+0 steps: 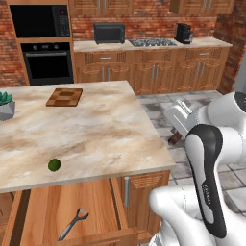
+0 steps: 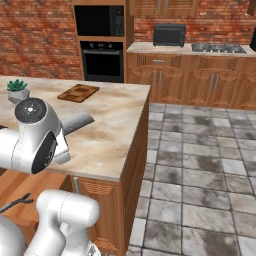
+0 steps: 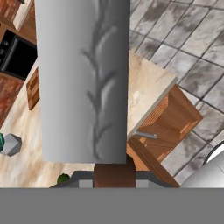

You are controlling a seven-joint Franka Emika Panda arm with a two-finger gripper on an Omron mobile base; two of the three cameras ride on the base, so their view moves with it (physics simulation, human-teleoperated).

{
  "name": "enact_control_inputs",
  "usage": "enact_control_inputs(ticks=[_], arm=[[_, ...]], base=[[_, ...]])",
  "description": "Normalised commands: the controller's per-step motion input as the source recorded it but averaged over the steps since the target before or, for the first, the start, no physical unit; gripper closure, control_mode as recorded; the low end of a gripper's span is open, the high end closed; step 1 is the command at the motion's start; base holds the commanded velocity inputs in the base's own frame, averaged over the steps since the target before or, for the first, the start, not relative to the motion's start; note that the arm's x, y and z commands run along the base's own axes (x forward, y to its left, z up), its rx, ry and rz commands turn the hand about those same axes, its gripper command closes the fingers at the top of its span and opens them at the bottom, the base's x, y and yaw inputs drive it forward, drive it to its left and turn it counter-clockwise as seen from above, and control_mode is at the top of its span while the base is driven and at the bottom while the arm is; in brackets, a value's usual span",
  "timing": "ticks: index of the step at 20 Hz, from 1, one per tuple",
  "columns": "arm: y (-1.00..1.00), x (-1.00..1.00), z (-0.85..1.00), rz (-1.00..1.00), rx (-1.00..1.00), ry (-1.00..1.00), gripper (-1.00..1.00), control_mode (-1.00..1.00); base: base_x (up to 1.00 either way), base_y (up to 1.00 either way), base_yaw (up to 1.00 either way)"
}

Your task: Open the drawer on the left and place the cutting tools on the cutting board.

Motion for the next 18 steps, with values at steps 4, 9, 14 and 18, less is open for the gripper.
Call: enact_control_inputs(ticks=[4, 9, 14, 18], arm=[[0.00, 0.00, 0.00, 0.00, 0.00, 0.00, 1.00, -1.00], [0.00, 0.00, 0.00, 0.00, 0.00, 0.00, 1.00, -1.00], [-0.03, 0.00, 0.00, 0.00, 0.00, 0.00, 1.00, -1.00], [-0.13, 0.00, -0.03, 0.00, 0.00, 0.00, 1.00, 1.00]], base=[[0.00, 0.00, 0.00], [0.00, 0.00, 0.00], [0.00, 0.00, 0.00], [0.01, -0.61, 0.00]])
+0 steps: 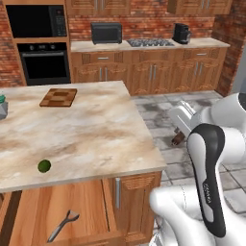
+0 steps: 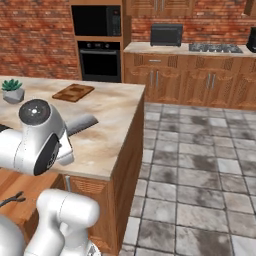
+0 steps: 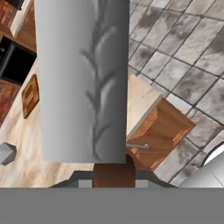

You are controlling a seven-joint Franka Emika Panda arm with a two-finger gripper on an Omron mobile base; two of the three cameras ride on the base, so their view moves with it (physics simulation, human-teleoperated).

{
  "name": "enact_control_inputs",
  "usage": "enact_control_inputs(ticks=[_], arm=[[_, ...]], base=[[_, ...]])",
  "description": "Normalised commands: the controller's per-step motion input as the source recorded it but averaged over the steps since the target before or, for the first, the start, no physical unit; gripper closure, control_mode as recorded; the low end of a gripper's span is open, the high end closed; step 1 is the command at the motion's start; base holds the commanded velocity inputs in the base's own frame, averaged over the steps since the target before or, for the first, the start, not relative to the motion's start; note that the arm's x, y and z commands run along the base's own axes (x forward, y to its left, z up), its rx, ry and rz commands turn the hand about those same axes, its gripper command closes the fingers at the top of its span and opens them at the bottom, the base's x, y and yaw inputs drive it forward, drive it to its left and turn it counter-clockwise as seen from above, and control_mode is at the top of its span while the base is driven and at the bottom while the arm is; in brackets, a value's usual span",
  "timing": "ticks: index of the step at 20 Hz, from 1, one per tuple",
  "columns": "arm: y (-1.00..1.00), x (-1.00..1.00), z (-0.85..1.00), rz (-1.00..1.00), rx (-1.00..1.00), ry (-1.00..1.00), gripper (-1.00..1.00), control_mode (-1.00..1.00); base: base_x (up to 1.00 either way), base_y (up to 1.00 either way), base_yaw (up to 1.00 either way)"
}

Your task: Open the drawer on the left and place the cutting tools on the cutting board.

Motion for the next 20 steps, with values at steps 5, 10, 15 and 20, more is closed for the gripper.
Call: enact_control_inputs(ticks=[5, 10, 15, 20], arm=[[0.00, 0.00, 0.00, 0.00, 0.00, 0.00, 1.00, 1.00], [0.00, 0.00, 0.00, 0.00, 0.00, 0.00, 1.00, 1.00], [0.00, 0.00, 0.00, 0.00, 0.00, 0.00, 1.00, 1.00], [0.00, 0.00, 0.00, 0.00, 0.00, 0.00, 1.00, 1.00]], base=[[0.24, -1.00, 0.00], [0.74, -0.99, 0.00], [1.00, -0.52, 0.00], [1.00, -0.17, 0.02]])
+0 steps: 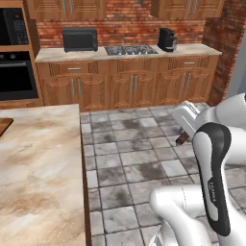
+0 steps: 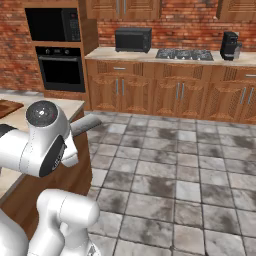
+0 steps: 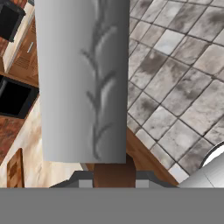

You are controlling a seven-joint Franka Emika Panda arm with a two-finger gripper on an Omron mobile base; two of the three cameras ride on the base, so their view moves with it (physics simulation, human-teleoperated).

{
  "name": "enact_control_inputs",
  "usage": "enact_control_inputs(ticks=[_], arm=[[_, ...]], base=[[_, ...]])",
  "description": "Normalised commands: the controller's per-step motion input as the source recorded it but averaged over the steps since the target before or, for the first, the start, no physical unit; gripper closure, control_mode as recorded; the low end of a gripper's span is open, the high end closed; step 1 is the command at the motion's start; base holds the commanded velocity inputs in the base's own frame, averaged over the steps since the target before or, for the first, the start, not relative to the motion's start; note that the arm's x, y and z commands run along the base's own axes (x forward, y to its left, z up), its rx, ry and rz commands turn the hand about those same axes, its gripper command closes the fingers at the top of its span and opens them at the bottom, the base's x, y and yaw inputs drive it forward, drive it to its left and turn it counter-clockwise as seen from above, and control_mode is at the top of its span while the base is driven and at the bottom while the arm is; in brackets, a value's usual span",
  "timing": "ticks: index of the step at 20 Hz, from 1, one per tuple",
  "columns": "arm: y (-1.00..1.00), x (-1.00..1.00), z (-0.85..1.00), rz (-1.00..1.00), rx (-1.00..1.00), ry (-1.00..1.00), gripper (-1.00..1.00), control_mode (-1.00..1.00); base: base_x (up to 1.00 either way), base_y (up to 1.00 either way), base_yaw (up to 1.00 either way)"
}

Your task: Open the drawer on the left and place the cutting tools on the cutting board.

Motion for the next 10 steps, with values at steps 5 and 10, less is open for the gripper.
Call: enact_control_inputs(ticks=[5, 10], arm=[[0.00, 0.00, 0.00, 0.00, 0.00, 0.00, 1.00, 1.00], [0.00, 0.00, 0.00, 0.00, 0.00, 0.00, 1.00, 1.00]], base=[[1.00, 0.00, 0.05], [1.00, 0.00, 0.07]])
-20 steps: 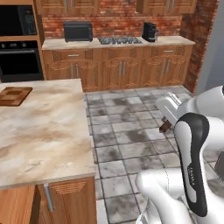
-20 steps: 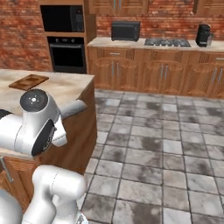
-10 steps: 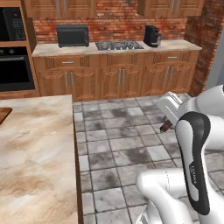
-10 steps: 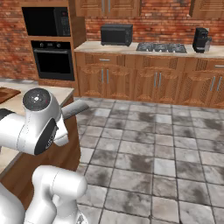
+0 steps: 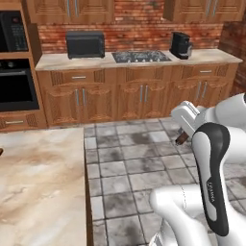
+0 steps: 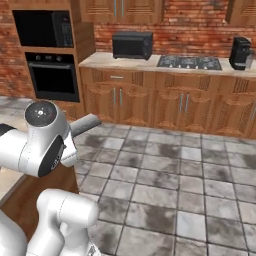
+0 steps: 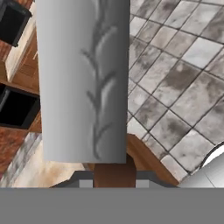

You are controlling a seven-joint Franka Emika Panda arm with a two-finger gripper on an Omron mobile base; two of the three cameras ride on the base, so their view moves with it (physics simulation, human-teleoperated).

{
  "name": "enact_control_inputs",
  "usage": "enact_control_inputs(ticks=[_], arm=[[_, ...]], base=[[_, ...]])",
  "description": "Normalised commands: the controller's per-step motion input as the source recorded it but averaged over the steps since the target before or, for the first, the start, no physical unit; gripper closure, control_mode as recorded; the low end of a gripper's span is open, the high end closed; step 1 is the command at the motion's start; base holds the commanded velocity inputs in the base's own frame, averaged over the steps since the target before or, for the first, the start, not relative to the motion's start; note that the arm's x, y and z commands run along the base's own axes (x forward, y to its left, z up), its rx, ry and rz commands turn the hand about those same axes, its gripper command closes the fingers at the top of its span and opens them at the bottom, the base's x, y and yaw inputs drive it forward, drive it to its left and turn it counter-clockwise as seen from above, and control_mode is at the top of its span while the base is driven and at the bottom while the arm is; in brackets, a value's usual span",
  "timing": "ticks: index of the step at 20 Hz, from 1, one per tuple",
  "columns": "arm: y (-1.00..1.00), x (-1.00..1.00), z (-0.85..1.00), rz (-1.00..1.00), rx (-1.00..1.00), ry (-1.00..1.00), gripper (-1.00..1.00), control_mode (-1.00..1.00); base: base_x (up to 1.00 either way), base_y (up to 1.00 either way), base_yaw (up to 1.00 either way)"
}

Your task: Open the drawer on the left and place the cutting tools on the cutting board.

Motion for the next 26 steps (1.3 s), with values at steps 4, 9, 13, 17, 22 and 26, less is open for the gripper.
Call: enact_control_inputs(ticks=[4, 9, 13, 17, 22, 26], arm=[[0.00, 0.00, 0.00, 0.00, 0.00, 0.00, 1.00, 1.00], [0.00, 0.00, 0.00, 0.00, 0.00, 0.00, 1.00, 1.00], [0.00, 0.00, 0.00, 0.00, 0.00, 0.00, 1.00, 1.00], [0.00, 0.00, 0.00, 0.00, 0.00, 0.00, 1.00, 1.00], [0.00, 0.00, 0.00, 0.00, 0.00, 0.00, 1.00, 1.00], [0.00, 0.00, 0.00, 0.00, 0.00, 0.00, 1.00, 1.00]], base=[[1.00, -0.13, 0.17], [1.00, -0.38, 0.18], [1.00, -0.61, 0.27], [0.98, -0.69, 0.39], [0.74, -0.47, 0.59], [0.65, -0.37, 0.65]])
